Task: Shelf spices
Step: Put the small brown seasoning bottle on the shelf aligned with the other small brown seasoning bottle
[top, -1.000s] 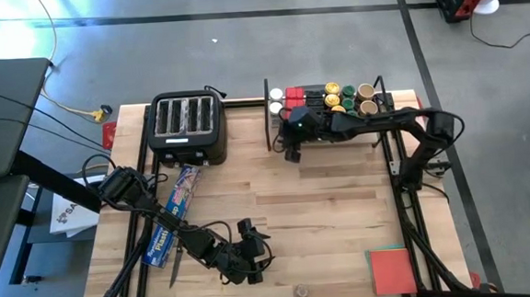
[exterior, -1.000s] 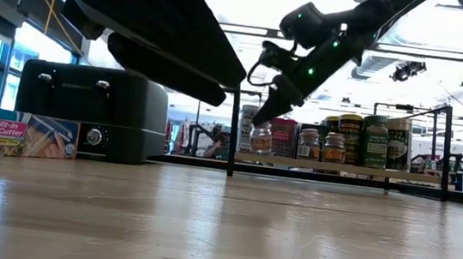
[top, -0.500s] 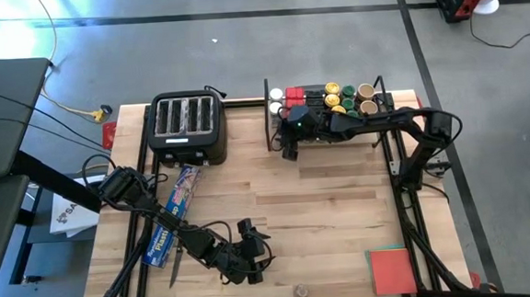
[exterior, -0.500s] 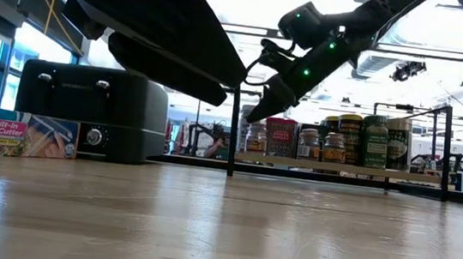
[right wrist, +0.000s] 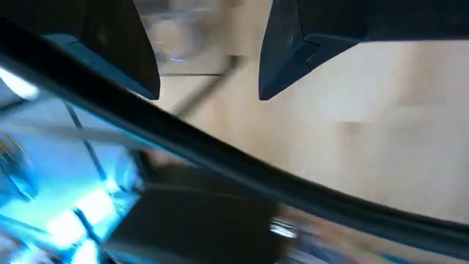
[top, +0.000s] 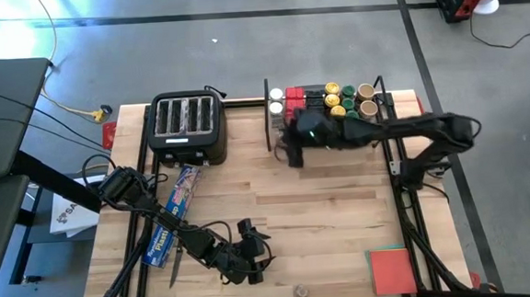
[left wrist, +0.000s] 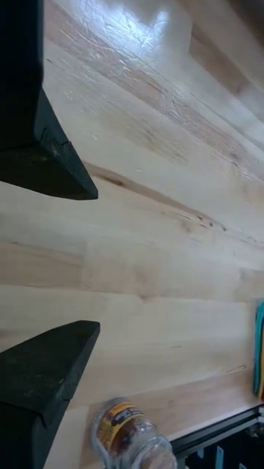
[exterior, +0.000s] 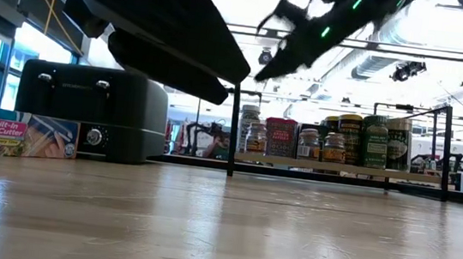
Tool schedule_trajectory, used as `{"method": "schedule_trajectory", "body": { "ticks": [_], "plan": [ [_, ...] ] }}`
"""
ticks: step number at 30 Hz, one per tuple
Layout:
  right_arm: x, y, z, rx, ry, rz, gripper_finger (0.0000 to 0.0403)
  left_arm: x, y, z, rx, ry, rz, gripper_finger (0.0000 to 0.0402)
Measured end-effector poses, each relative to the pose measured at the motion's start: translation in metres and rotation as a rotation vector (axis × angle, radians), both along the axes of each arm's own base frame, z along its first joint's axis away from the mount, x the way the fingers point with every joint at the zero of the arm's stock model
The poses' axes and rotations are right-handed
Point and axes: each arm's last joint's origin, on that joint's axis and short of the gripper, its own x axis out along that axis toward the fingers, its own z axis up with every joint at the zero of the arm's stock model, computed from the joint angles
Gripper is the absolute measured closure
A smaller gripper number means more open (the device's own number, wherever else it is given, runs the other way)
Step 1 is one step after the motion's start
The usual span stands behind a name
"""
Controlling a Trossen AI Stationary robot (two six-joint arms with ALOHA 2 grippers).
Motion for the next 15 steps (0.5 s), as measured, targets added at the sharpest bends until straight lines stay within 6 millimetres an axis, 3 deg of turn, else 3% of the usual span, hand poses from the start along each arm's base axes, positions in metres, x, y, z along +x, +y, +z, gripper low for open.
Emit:
{"method": "schedule_trajectory", "body": {
  "ticks": [3, 7, 11, 15],
  "plan": [
    [-0.012, 0.043, 0.018, 0.004, 0.011, 0.113, 0.018, 0.0, 0.0, 0.0, -0.007, -0.006, 0.015, 0.0122],
    [-0.028, 0.112, 0.029, 0.068, 0.025, 0.311, 0.0181, -0.001, 0.001, 0.0, 0.009, -0.028, 0.065, 0.0122],
    [-0.042, 0.179, 0.024, 0.169, 0.04, 0.506, 0.0181, -0.001, 0.001, 0.001, 0.019, -0.039, 0.081, 0.0122],
    [-0.049, 0.234, 0.006, 0.331, 0.086, 0.666, 0.0181, -0.001, 0.001, 0.001, 0.028, -0.046, 0.093, 0.0122]
  ]
}}
